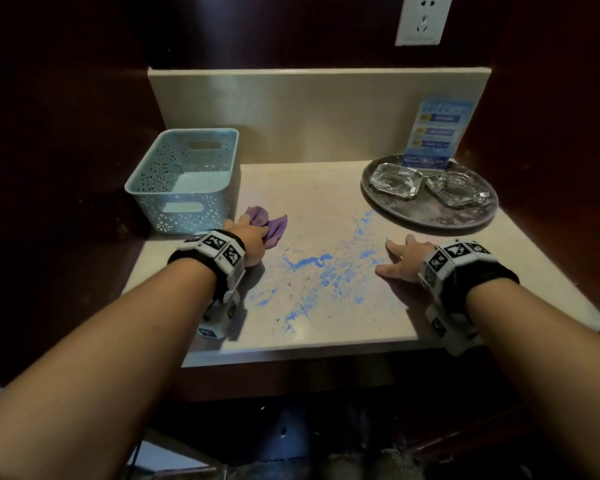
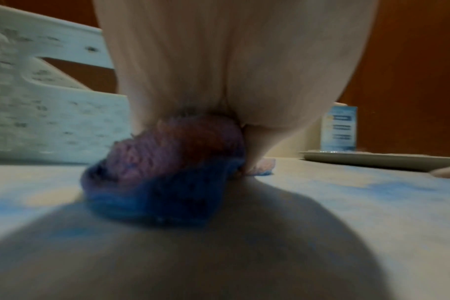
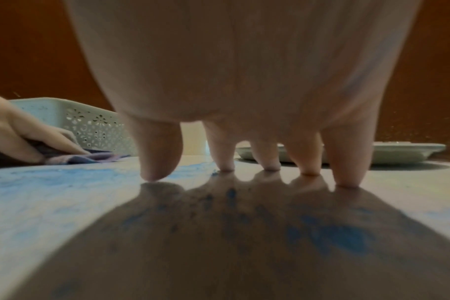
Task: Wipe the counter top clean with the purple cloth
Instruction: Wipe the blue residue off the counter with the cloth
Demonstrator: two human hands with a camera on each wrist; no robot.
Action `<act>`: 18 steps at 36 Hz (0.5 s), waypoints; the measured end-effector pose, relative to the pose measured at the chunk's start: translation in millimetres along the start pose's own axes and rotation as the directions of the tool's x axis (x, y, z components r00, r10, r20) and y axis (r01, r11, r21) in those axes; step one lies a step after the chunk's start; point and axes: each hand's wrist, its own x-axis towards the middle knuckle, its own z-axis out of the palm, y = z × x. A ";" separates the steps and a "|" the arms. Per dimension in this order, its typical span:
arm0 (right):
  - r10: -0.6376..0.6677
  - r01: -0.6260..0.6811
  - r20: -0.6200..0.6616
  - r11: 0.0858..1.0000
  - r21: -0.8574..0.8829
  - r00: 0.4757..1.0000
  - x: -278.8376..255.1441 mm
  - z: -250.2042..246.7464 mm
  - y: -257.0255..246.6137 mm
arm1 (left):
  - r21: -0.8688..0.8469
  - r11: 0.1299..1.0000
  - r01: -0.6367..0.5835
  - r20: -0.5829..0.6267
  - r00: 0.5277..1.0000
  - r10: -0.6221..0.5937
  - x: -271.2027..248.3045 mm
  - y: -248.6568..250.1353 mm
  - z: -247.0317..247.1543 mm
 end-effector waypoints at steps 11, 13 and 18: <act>-0.036 0.036 0.010 0.998 -0.045 0.999 -0.9 -2.4 3.9 | -0.051 0.998 -0.036 -0.044 0.998 0.034 -28.6 54.9 -4.9; -0.048 0.049 0.021 0.998 -0.038 0.999 -0.6 -2.3 4.9 | -0.048 0.998 0.038 -0.090 0.995 -0.042 -30.4 20.3 -13.7; -0.062 0.062 0.020 0.997 -0.038 0.998 -1.2 -2.5 4.4 | -0.054 0.974 0.222 -0.115 0.967 -0.227 -41.1 -46.8 -10.0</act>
